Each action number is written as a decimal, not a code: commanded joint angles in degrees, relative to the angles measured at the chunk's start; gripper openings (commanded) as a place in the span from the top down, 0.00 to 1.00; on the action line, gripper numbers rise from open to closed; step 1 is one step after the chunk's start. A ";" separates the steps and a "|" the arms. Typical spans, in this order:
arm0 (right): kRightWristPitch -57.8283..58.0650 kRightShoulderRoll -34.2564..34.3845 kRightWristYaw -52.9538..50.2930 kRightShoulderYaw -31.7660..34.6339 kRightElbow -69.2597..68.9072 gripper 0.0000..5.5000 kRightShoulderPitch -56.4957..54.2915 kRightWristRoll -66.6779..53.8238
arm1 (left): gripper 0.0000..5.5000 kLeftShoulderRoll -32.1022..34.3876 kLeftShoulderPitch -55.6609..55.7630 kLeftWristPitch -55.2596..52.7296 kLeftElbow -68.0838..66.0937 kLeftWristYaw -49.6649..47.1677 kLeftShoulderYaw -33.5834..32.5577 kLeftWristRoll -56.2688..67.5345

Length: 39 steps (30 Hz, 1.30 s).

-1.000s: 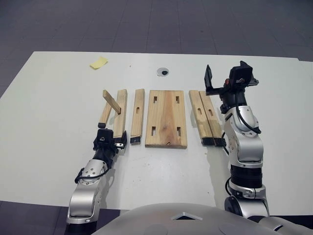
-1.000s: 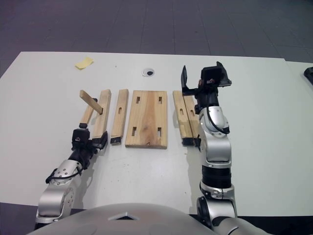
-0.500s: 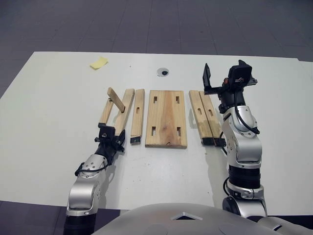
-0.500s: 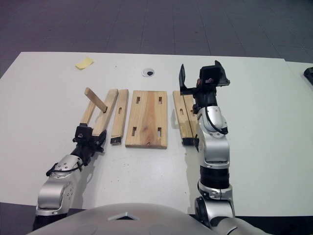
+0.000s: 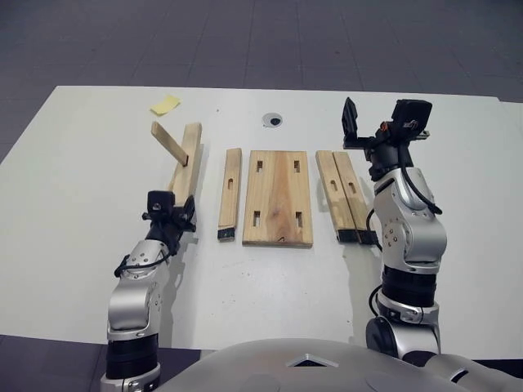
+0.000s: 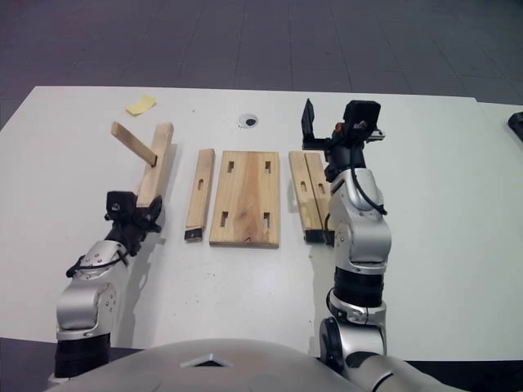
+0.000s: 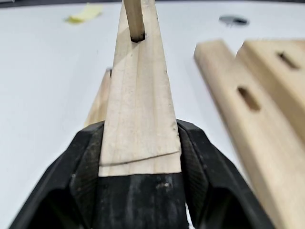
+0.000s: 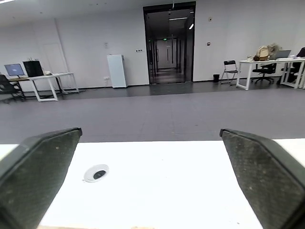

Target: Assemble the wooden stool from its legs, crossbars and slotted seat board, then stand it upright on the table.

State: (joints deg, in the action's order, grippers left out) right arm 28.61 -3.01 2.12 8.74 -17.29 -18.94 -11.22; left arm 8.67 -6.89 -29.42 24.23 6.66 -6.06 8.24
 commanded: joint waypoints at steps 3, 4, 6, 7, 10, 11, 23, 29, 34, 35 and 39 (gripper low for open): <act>3.75 -0.67 1.62 2.26 3.21 0.02 -6.67 -5.70 | 0.63 -2.49 5.41 4.08 4.44 -2.56 3.18 -1.76; 4.47 -0.73 1.80 2.78 3.45 0.02 -7.89 -6.90 | 0.63 -2.26 6.17 4.69 4.57 -2.72 3.67 -2.33; 6.69 -0.48 1.96 5.29 4.06 0.02 -11.08 -10.92 | 0.63 -1.60 8.53 5.93 4.35 -2.28 4.71 -3.32; 8.20 -0.50 2.01 6.88 4.61 0.02 -13.08 -13.52 | 0.63 -0.95 10.05 6.49 4.08 -1.61 5.49 -3.99; 13.17 -1.13 2.36 11.92 7.22 0.02 -19.49 -22.84 | 0.63 0.68 13.64 8.27 2.92 0.87 7.77 -5.08; 14.90 -1.38 2.31 13.67 8.65 0.02 -21.57 -26.14 | 0.63 1.23 14.53 9.11 2.24 1.84 8.74 -5.55; 25.03 -5.56 4.89 22.02 29.65 0.02 -35.57 -46.40 | 0.63 2.60 21.28 15.54 -3.22 10.46 15.76 -6.40; 25.04 -5.09 5.59 21.39 31.17 0.02 -36.05 -48.76 | 0.63 2.73 21.93 16.58 -3.90 11.68 16.39 -6.88; 25.70 -4.42 5.32 20.38 31.04 0.02 -35.76 -50.12 | 0.63 2.96 21.09 17.21 -3.63 12.19 17.62 -7.48; 25.64 -4.28 5.29 20.16 31.22 0.02 -35.78 -50.15 | 0.63 2.95 20.97 17.27 -3.55 12.20 17.89 -7.59; 25.06 -3.97 5.28 19.45 31.95 0.10 -36.04 -50.20 | 0.63 2.80 20.88 17.27 -3.50 11.95 18.31 -7.69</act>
State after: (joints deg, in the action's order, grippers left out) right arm 53.71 -7.22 7.62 28.60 14.34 -53.56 -60.73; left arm 11.55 13.89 -12.59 20.51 18.66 12.11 1.22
